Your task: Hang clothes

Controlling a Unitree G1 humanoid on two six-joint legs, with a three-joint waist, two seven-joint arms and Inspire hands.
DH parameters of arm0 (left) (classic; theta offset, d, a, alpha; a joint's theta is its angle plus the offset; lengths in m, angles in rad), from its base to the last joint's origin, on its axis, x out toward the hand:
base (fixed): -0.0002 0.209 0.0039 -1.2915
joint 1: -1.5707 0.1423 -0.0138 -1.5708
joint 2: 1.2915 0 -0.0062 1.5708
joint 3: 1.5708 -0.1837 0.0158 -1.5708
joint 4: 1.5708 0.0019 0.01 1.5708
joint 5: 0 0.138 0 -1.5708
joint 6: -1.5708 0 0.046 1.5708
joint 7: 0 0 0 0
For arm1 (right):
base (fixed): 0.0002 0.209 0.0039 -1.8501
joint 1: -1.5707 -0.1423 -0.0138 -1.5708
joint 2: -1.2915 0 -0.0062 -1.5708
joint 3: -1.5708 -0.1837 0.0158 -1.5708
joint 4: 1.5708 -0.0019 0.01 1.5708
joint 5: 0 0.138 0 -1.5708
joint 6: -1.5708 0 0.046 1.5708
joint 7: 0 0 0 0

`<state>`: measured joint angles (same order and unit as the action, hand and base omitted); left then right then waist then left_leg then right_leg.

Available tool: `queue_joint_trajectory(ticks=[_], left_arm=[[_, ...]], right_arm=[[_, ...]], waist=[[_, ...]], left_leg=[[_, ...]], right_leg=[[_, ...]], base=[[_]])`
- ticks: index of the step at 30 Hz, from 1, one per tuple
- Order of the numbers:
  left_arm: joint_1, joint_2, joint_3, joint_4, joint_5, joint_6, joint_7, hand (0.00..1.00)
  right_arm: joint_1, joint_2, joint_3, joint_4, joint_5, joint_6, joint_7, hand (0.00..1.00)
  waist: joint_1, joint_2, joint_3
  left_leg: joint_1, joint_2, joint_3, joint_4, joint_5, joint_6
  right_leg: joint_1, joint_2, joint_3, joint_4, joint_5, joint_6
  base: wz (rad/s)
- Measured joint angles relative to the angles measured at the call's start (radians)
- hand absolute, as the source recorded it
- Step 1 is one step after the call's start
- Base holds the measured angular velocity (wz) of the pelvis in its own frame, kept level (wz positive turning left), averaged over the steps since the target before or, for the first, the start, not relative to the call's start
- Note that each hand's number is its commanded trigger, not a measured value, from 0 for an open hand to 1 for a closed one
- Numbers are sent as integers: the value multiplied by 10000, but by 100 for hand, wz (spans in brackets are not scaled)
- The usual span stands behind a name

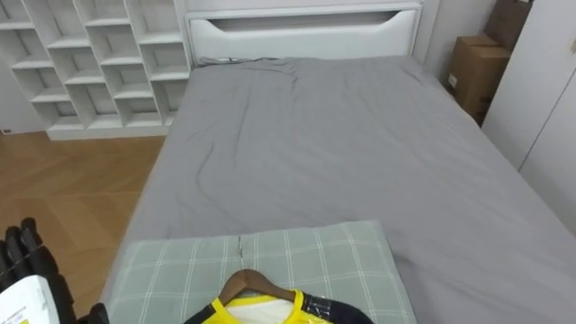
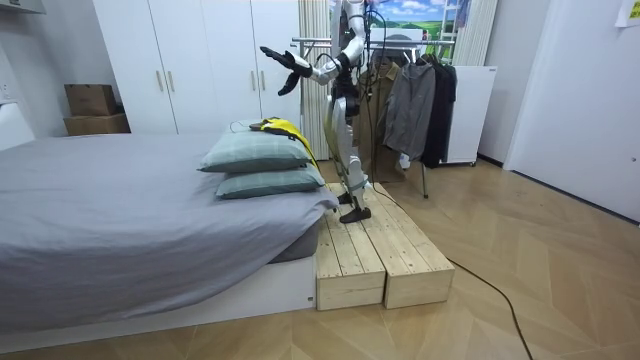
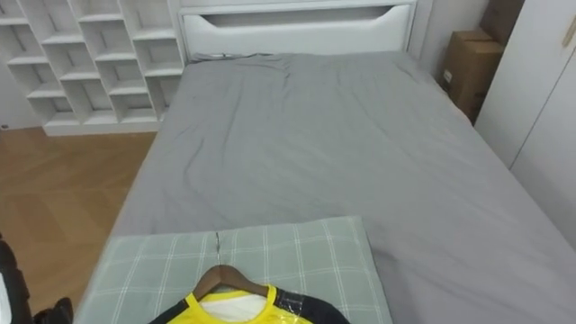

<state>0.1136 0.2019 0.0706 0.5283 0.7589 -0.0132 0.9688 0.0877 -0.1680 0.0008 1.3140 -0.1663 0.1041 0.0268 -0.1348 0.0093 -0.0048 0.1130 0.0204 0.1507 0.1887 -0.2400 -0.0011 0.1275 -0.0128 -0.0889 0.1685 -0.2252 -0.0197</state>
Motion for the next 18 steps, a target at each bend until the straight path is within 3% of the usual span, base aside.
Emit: queue_joint_trajectory(ticks=[10,14,18], left_arm=[[-147,16,-10,2,430,71,-237,0],[-349,25,-242,23,415,87,-380,0],[-386,35,-434,29,411,84,-431,0]], right_arm=[[9,-2,206,74,-10,64,202,0],[-17,-4,336,108,9,55,195,0],[-84,1,378,137,10,48,191,0]], waist=[[-101,38,48],[-108,110,143],[-256,135,148]], left_leg=[[-45,-8,18,13,0,0],[-57,-5,16,12,0,0],[-36,6,99,5,0,0]], right_leg=[[-56,-11,34,2,0,0],[-60,-5,33,-8,0,0],[-61,5,60,-5,1,-1]], base=[[0],[0],[-2]])
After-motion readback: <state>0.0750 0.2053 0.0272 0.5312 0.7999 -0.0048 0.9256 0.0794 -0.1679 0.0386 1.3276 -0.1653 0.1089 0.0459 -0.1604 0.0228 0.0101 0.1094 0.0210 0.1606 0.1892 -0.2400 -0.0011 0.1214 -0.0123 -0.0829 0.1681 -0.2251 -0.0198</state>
